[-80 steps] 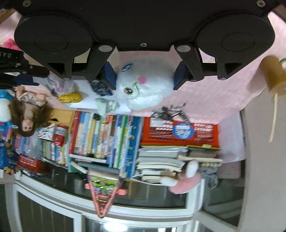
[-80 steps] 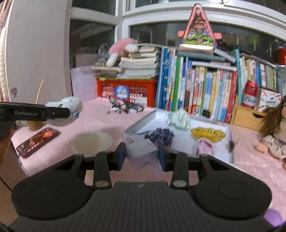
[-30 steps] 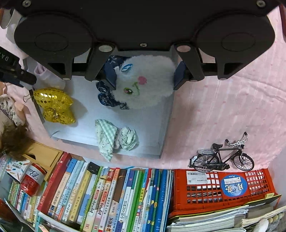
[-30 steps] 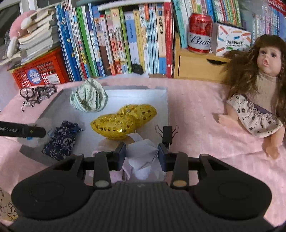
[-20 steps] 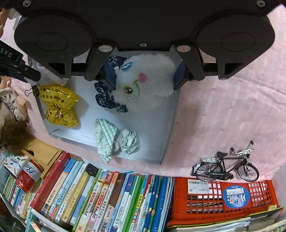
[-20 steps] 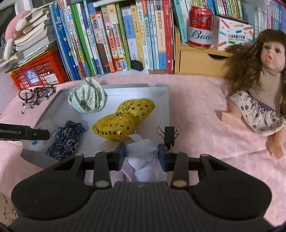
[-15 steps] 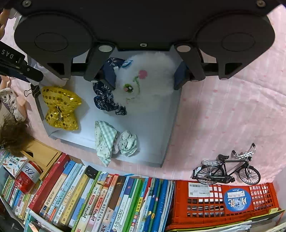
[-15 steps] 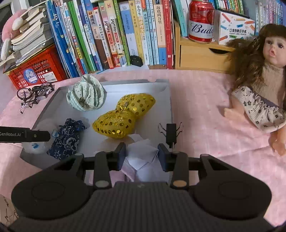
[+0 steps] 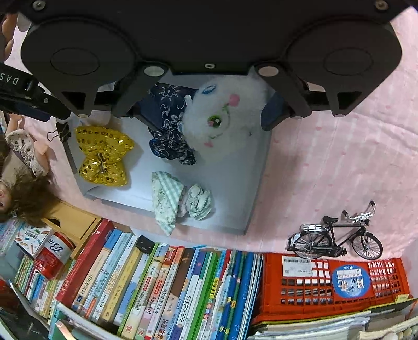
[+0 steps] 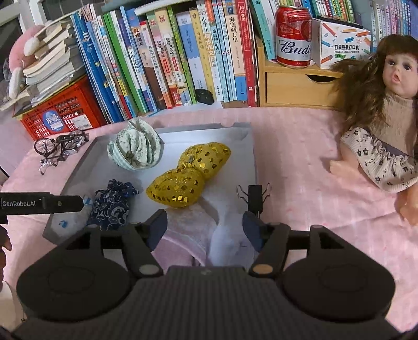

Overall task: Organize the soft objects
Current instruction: 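Lower the plush into the tray and open left tool while right tool releases the white cloth there, then withdraw both tools up from the tray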

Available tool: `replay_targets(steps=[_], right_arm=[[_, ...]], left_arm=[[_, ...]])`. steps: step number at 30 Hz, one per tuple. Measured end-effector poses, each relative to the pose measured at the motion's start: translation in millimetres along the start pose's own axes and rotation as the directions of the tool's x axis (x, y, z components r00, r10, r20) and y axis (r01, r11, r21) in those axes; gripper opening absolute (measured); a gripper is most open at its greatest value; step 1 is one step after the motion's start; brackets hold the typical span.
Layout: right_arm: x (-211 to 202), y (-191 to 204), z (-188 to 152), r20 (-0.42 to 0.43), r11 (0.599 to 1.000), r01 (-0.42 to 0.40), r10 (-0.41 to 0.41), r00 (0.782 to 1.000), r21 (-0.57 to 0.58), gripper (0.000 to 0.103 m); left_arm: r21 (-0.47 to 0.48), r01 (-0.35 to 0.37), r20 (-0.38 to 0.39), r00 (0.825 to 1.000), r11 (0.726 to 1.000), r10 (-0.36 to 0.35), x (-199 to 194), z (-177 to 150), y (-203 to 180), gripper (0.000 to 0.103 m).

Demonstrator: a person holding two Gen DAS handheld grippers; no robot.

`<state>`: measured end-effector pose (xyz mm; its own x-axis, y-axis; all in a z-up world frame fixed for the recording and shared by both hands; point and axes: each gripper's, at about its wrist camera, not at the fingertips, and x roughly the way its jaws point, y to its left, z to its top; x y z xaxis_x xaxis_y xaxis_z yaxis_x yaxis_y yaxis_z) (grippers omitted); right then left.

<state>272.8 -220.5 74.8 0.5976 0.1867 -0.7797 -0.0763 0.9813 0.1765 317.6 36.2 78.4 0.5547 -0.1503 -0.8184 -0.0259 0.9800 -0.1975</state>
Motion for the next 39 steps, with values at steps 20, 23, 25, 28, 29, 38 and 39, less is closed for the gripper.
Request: replay_targets(steps=[20,23,25,28,29,38,39], right_arm=[[-74.4,13.8,-24.5,0.166,0.996,-0.042,0.055,0.985,-0.082,0.079],[-88.9,14.7,-32.3,0.196,0.993,-0.049,0.069,0.978,-0.105,0.079],[-99.8,14.8,-38.5,0.219,0.992,-0.054,0.079,0.973,-0.119,0.080],[-115.2,14.6,-47.7,0.257,0.989,-0.050,0.084,0.963,-0.136,0.080],[-120.9,14.5,-51.3,0.271,0.988,-0.048,0.086,0.959,-0.144,0.080],[-160.6,14.1,-87.5,0.377,0.982,-0.037,0.105,0.920,-0.185,0.082],[-163.6,13.4,-92.3,0.384,0.982,-0.036,0.107,0.917,-0.187,0.082]], left_arm=[[0.157,0.082,0.114,0.988,0.984,-0.101,-73.5,-40.9,-39.2,0.084],[0.172,0.089,0.135,0.984,0.981,-0.113,-85.3,-50.8,-42.8,0.084],[0.176,0.103,0.148,0.980,0.979,-0.130,-93.0,-57.1,-43.3,0.084],[0.180,0.117,0.170,0.974,0.977,-0.148,-104.2,-68.4,-44.6,0.085],[0.183,0.120,0.176,0.973,0.976,-0.152,-106.9,-72.1,-44.6,0.085],[0.195,0.190,0.204,0.952,0.962,-0.229,-130.9,-120.9,-51.9,0.085],[0.199,0.198,0.207,0.949,0.960,-0.238,-133.1,-127.3,-53.5,0.085]])
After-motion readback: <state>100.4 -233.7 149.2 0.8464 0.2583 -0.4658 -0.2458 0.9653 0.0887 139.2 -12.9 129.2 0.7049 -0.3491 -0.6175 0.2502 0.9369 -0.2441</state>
